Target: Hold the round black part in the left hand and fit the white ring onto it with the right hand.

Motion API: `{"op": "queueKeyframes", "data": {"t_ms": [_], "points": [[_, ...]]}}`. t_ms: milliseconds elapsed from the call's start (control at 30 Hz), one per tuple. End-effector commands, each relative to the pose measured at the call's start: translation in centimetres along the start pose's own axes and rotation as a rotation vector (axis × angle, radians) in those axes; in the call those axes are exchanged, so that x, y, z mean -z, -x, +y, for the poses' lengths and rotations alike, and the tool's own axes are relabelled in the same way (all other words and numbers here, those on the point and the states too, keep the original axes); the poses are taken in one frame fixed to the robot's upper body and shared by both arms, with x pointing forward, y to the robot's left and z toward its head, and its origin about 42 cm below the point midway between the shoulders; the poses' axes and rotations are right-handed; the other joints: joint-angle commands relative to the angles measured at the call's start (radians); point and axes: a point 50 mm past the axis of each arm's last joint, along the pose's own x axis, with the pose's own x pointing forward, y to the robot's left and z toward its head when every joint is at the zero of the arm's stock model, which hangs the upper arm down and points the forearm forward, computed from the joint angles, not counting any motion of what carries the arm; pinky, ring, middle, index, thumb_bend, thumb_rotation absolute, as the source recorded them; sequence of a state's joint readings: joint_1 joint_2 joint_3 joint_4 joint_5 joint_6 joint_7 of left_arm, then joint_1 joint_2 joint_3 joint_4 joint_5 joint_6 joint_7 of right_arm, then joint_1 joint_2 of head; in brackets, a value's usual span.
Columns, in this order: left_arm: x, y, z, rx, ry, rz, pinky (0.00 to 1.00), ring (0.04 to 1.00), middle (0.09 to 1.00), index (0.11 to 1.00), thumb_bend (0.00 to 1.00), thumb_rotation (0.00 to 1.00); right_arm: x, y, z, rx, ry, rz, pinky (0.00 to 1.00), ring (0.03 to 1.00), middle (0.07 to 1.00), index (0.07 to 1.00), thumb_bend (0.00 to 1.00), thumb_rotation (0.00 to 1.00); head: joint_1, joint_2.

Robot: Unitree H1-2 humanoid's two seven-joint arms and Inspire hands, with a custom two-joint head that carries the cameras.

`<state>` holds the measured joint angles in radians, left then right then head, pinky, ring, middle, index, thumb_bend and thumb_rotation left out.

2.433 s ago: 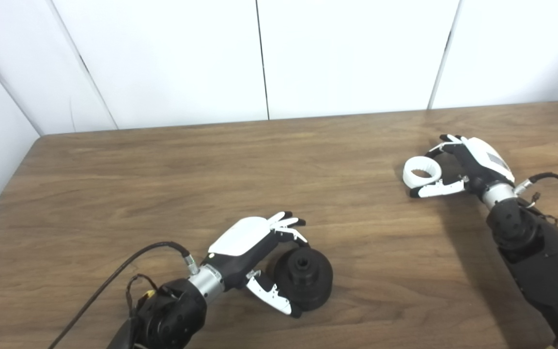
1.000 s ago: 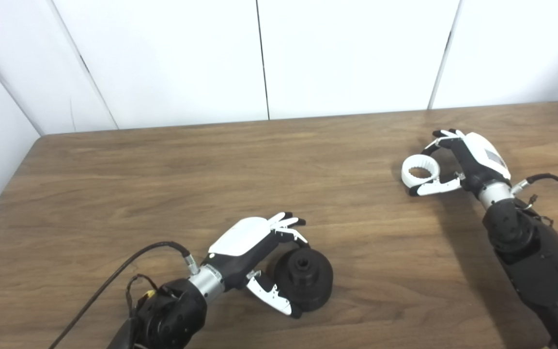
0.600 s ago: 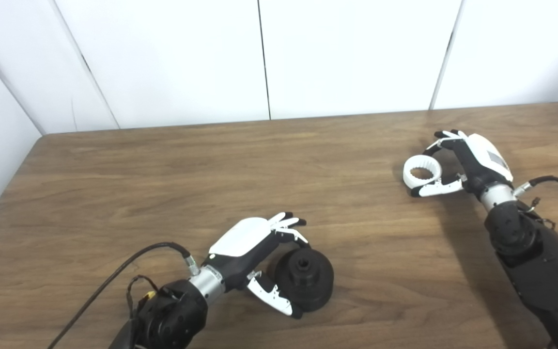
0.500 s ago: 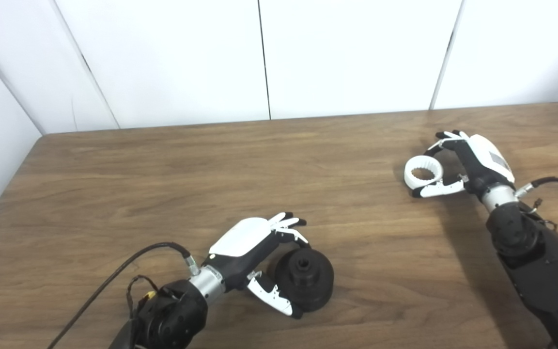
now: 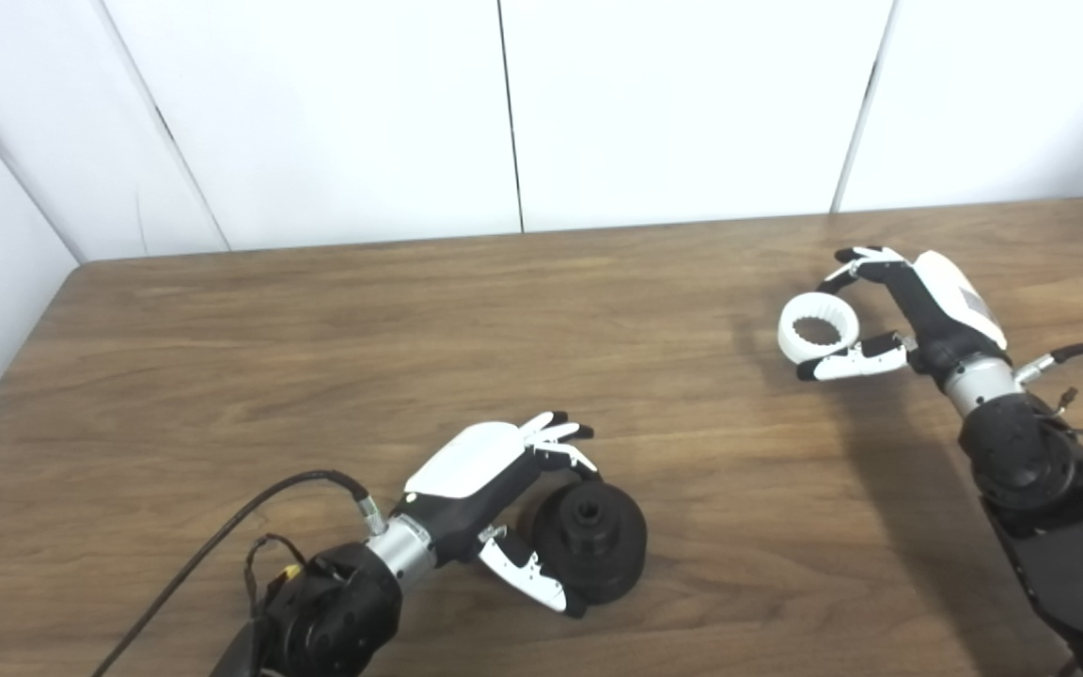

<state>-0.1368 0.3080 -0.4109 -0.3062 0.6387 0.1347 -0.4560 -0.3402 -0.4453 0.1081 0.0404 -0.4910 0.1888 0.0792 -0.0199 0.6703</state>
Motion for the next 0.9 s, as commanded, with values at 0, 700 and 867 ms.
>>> {"op": "queueKeyframes", "data": {"t_ms": [0, 700, 867], "points": [[0.0, -0.1, 0.8, -0.034, -0.027, -0.013, 0.90, 1.000, 0.943, 0.639, 0.94, 0.28, -1.3, -0.2, -2.2, 0.050, 0.017, -0.048, 0.89, 0.946, 0.864, 0.487, 0.53, 0.15, -0.002, 0.001], [0.3, -0.4, 0.5, -0.041, -0.022, -0.013, 0.90, 1.000, 0.942, 0.635, 0.94, 0.27, -6.3, 5.4, -1.6, -0.028, -0.036, -0.220, 0.91, 0.935, 0.847, 0.487, 0.52, 0.16, 0.001, 0.002], [0.2, -0.4, 0.4, -0.043, -0.015, -0.014, 0.90, 1.000, 0.941, 0.633, 0.94, 0.27, -7.3, 6.4, -1.1, -0.059, -0.057, -0.263, 0.89, 0.942, 0.850, 0.488, 0.52, 0.16, 0.002, 0.004]]}}
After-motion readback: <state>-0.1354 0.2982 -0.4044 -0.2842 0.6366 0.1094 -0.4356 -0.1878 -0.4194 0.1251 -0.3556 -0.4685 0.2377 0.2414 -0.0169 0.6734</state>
